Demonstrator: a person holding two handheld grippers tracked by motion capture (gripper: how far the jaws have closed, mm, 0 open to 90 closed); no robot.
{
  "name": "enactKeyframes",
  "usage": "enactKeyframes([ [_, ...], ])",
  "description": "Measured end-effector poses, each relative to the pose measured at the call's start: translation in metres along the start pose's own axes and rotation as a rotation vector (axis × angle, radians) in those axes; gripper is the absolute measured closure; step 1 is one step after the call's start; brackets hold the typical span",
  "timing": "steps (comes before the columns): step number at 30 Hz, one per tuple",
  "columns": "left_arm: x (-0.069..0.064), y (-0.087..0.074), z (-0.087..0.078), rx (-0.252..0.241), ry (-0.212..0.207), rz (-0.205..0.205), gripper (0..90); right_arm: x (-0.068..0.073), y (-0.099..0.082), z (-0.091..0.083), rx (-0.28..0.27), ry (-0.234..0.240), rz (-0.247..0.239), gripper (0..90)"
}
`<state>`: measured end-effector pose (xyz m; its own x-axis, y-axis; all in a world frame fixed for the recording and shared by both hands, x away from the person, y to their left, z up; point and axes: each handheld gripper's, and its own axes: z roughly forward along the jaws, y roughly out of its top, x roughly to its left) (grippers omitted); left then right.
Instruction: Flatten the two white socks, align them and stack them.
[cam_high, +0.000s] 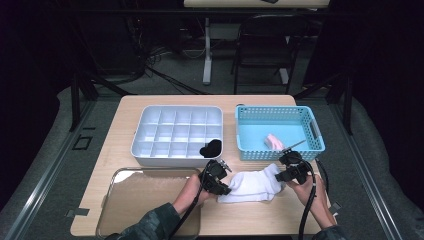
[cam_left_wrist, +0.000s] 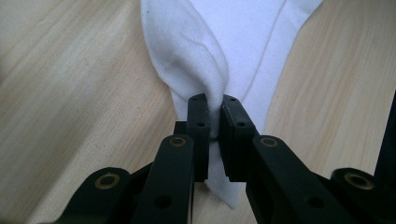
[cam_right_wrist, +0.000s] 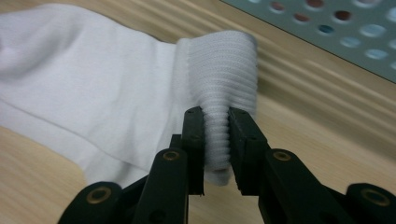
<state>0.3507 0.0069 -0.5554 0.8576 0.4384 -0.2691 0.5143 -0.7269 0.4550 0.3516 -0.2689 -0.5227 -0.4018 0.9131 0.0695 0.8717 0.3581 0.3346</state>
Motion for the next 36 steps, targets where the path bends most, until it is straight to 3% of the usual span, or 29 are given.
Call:
enactKeyframes([
  [2, 0.000, 0.000, 0.000, -0.003, 0.002, 0.001, 83.2, -0.003, 0.001, -0.003, 0.032, -0.021, -0.025, 77.0],
  [3, 0.000, 0.000, 0.000, -0.005, 0.002, 0.003, 83.2, -0.002, -0.001, -0.002, 0.003, -0.031, -0.013, 77.1],
  [7, -0.003, 0.000, 0.002, -0.030, -0.019, -0.007, 83.6, 0.004, 0.000, -0.008, -0.013, -0.089, -0.042, 77.3],
  [10, -0.006, 0.001, 0.004, -0.017, -0.023, 0.011, 84.2, 0.010, -0.001, -0.015, -0.038, -0.109, -0.058, 77.3],
  [17, 0.000, -0.002, -0.009, 0.021, -0.029, 0.024, 84.5, 0.015, -0.001, -0.006, -0.021, 0.040, -0.053, 76.9],
  [22, 0.001, -0.005, -0.021, 0.026, -0.025, 0.037, 85.0, 0.017, 0.001, 0.001, 0.000, 0.091, -0.046, 74.7],
  [24, 0.002, -0.007, -0.022, 0.033, -0.017, 0.037, 85.0, 0.017, 0.002, 0.003, 0.006, 0.122, -0.052, 69.5],
  [25, 0.003, -0.008, -0.023, 0.052, -0.013, 0.040, 85.0, 0.018, 0.001, 0.005, -0.014, 0.139, -0.028, 65.5],
  [27, 0.006, -0.010, -0.023, 0.063, -0.012, 0.035, 84.9, 0.015, 0.002, 0.002, -0.001, 0.169, -0.043, 62.8],
  [31, 0.007, -0.013, -0.022, 0.096, -0.011, 0.042, 84.8, 0.005, 0.000, -0.012, -0.082, 0.189, -0.009, 58.9],
  [33, 0.007, -0.014, -0.021, 0.097, -0.008, 0.039, 84.6, -0.002, -0.002, -0.019, -0.120, 0.167, 0.013, 57.8],
  [34, 0.007, -0.014, -0.021, 0.106, -0.003, 0.042, 84.2, -0.005, -0.002, -0.019, -0.128, 0.150, 0.027, 57.2],
  [36, 0.006, -0.014, -0.021, 0.111, 0.004, 0.042, 82.8, -0.009, -0.003, -0.014, -0.091, 0.121, 0.033, 55.4],
])
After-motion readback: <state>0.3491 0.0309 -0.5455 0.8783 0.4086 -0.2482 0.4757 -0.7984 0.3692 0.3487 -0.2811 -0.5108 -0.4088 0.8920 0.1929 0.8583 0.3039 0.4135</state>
